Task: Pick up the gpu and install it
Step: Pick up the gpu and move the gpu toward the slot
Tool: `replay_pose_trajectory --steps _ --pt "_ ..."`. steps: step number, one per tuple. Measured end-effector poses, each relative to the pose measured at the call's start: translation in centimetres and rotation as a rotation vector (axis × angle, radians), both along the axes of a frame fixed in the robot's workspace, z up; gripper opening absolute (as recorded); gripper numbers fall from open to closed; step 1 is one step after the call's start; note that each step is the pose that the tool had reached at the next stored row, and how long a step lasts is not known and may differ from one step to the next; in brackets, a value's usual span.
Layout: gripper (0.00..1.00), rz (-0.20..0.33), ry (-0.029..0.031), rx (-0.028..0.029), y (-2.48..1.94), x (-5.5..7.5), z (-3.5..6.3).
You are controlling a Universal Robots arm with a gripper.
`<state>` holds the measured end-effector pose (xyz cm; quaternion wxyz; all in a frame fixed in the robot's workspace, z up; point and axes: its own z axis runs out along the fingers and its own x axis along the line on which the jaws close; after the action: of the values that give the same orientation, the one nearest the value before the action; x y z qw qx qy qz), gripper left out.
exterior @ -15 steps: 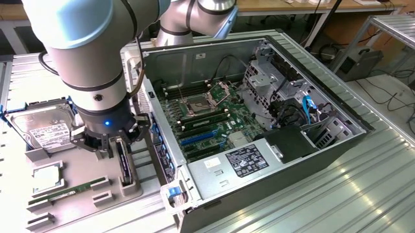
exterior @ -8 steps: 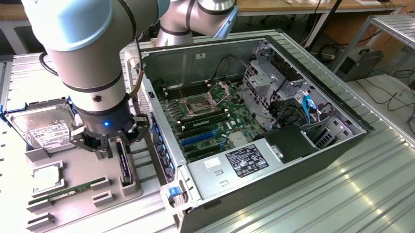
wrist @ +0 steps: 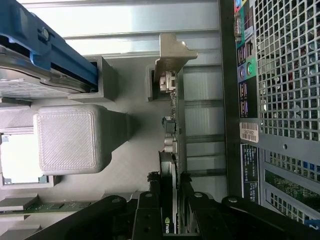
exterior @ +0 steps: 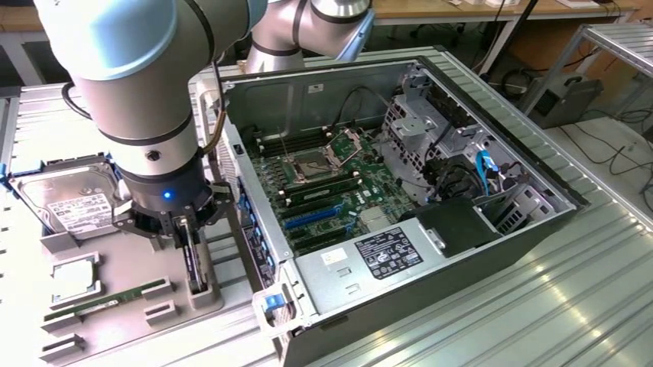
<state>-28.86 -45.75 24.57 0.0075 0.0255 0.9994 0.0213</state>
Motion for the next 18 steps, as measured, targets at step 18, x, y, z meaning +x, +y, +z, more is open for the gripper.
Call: replay_pose_trajectory --steps 18 --pt "0.26 0.054 -0.0001 0.0018 0.0 0.0 0.7"
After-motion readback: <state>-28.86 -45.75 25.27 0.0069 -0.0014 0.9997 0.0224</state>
